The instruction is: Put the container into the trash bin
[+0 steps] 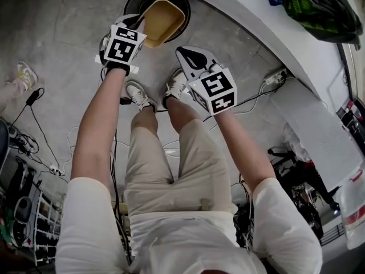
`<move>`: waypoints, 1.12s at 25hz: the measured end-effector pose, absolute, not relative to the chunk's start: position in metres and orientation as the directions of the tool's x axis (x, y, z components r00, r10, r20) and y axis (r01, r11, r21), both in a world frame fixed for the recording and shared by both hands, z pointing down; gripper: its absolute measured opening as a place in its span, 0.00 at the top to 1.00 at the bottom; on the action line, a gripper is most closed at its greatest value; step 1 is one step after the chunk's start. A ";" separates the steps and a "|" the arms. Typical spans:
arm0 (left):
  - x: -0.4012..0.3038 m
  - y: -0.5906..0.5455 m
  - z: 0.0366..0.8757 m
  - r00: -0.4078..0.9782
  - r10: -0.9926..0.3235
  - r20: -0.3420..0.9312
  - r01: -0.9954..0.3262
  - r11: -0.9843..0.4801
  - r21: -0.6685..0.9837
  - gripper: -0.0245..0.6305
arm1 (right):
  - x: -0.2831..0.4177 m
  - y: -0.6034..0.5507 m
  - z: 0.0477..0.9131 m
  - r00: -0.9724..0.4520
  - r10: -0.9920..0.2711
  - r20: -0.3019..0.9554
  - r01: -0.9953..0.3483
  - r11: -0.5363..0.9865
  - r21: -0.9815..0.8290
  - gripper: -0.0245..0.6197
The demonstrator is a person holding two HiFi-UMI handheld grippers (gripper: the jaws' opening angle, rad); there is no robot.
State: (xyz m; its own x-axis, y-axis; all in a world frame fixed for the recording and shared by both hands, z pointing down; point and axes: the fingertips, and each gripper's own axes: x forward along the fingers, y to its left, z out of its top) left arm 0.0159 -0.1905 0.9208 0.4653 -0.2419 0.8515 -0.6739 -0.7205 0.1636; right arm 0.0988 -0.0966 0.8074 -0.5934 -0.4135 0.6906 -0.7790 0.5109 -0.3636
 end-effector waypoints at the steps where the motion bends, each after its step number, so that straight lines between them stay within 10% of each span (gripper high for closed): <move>1: 0.018 -0.191 0.925 0.462 -0.238 0.855 -0.672 -0.722 0.162 0.90 | 0.100 -0.097 0.810 -0.592 -0.416 0.690 -0.780 0.511 -0.361 0.96; 28: 0.045 -0.211 1.030 0.210 -0.048 0.976 -0.459 -0.887 0.055 0.90 | 0.114 -0.113 0.860 -0.554 -0.508 0.660 -0.826 0.434 -0.360 0.96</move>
